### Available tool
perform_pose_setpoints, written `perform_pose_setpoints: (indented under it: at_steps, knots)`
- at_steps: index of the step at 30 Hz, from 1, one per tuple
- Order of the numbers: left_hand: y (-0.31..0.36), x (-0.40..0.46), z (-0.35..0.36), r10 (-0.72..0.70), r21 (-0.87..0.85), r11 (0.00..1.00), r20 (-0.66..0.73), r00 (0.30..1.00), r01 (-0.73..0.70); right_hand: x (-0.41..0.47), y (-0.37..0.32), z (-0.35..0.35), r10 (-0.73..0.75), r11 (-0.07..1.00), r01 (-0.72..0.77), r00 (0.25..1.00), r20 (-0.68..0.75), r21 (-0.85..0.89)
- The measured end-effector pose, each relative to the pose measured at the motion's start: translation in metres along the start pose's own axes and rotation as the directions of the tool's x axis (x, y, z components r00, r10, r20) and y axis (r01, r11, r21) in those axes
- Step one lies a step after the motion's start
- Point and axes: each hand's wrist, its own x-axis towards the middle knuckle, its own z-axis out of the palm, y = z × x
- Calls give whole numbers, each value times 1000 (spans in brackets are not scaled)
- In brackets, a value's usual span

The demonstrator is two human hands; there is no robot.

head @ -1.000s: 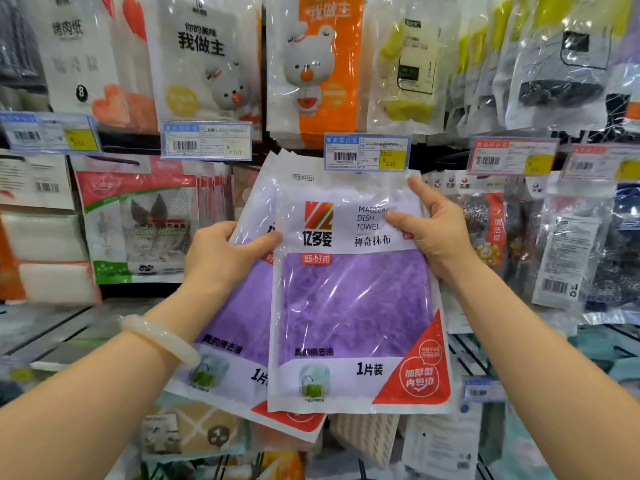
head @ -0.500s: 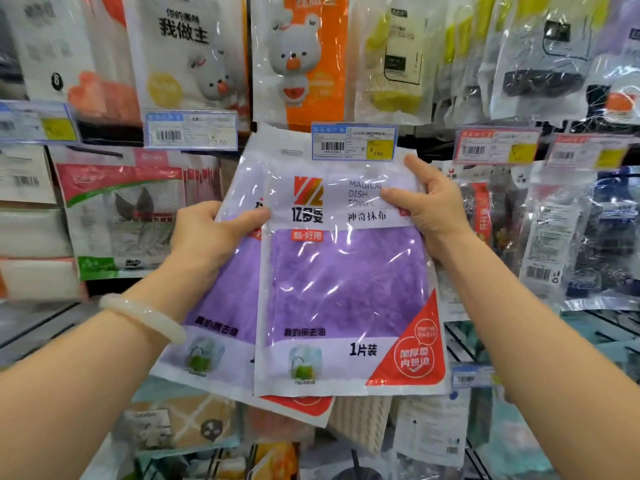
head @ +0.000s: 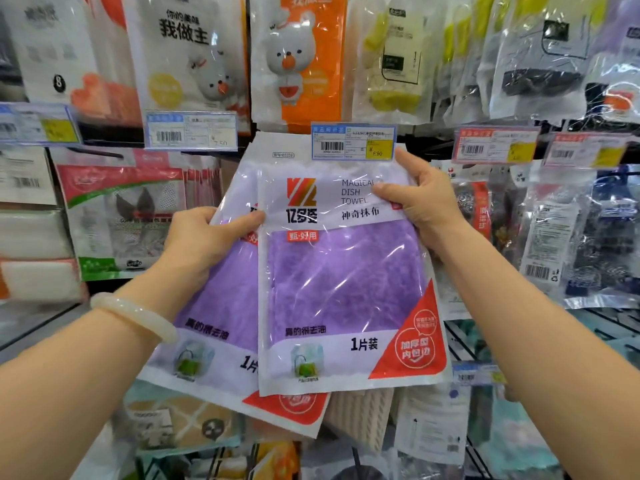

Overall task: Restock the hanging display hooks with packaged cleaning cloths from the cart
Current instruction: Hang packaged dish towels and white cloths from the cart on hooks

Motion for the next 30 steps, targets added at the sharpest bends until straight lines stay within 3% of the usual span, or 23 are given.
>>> perform_pose_setpoints:
  at_steps: [7, 13, 17, 21, 25, 27, 30]
  knots:
    - [-17, -17, -13, -23, 53, 998, 69, 997, 20, -7, 15, -3, 48, 999, -46, 995, -89, 19]
    - [-23, -23, -17, -74, 75, 995, 106, 992, 66, 1, 24, -4, 3, 997, -14, 991, -131, -79]
    - [-28, -20, -29, -90, 125, 989, 84, 992, 79, 20, 30, -3, 0, 959, -37, 991, -131, -281]
    - [-42, -18, -62, -89, 189, 978, -6, 996, 88, 35, 43, 8, -49, 810, -26, 993, -112, -586]
    - [-55, -21, -100, -92, 193, 975, -94, 991, 108, 33, 65, 31, -100, 762, -74, 968, -229, -644]
    - [-61, -23, -116, -85, 169, 979, -155, 984, 111, 17, 74, 52, -288, 738, 37, 920, -264, -674]
    - [-67, -29, -133, -73, 145, 984, -200, 977, 103, -5, 93, 85, -590, 552, 401, 808, -3, -732]
